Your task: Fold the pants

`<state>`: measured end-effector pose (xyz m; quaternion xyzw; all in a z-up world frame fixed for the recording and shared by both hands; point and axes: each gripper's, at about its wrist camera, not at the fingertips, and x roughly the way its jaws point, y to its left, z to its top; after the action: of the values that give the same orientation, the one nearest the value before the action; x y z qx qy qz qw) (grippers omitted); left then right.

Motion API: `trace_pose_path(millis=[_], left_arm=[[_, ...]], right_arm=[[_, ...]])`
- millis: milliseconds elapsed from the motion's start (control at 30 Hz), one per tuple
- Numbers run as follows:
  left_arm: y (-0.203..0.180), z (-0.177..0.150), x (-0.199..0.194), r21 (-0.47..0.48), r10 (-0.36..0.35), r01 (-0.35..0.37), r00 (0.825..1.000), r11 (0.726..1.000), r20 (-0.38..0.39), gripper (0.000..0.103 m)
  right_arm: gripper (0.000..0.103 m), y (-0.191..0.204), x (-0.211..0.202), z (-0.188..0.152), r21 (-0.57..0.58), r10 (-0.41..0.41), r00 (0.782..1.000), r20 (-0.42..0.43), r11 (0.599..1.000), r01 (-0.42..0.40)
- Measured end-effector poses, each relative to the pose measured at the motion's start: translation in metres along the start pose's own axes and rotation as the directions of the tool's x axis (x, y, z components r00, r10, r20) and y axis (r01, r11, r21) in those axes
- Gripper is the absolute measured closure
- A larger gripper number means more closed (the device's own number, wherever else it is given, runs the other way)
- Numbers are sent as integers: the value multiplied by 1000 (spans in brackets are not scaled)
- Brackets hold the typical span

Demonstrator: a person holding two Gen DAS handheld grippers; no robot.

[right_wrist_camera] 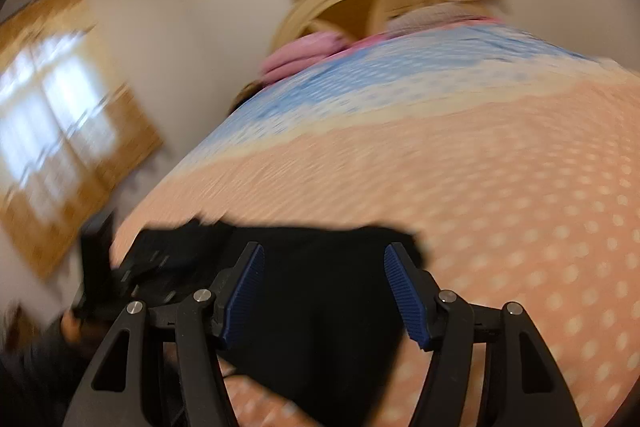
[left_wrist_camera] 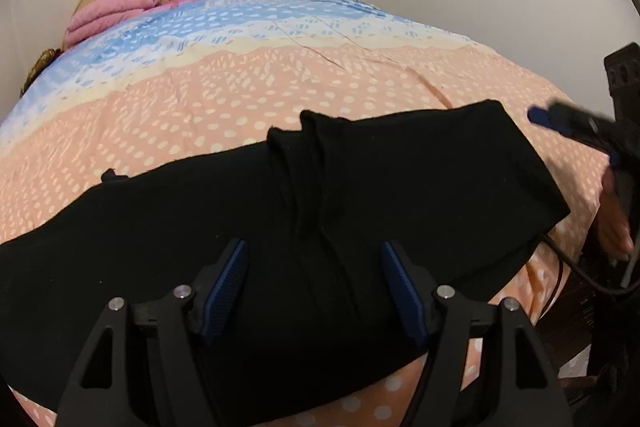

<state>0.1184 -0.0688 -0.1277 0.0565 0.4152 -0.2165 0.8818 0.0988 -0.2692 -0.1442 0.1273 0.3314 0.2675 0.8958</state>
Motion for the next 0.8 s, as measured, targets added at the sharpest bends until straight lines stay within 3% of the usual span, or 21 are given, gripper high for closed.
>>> trace_pose_path(millis=[67, 133, 200, 267, 367, 467, 533, 667, 800], left_arm=[[1, -1, -1, -1, 1, -1, 1000, 1000, 5, 30], [4, -3, -4, -10, -6, 6, 1000, 1000, 9, 31], [11, -6, -12, -20, -17, 17, 1000, 1000, 14, 31], [21, -10, -23, -27, -9, 10, 1000, 1000, 30, 29], [55, -19, -46, -48, 69, -67, 996, 997, 53, 25], [103, -31, -69, -98, 165, -159, 984, 982, 65, 25], [143, -42, -85, -156, 250, -238, 966, 959, 60, 25], [218, -70, -111, -294, 404, -380, 914, 877, 27, 25], [268, -96, -112, -385, 462, -441, 886, 811, -40, 25]], right_arm=[[38, 14, 18, -15, -56, -6, 996, -94, 998, 1], [38, 22, 37, -28, -128, -83, 984, -156, 990, 63], [38, 32, 36, -30, -191, -120, 983, -137, 977, 92], [38, 38, 31, -26, -194, -99, 986, -132, 978, 72], [38, 45, 25, -23, -174, -38, 993, -115, 984, 18], [38, 62, 28, -29, -229, -47, 993, -111, 973, 21], [38, 69, 31, -32, -247, -42, 992, -122, 969, 11], [38, 86, 38, -33, -277, -22, 991, -132, 961, -15], [38, 110, 55, -31, -295, -20, 990, -139, 955, -22]])
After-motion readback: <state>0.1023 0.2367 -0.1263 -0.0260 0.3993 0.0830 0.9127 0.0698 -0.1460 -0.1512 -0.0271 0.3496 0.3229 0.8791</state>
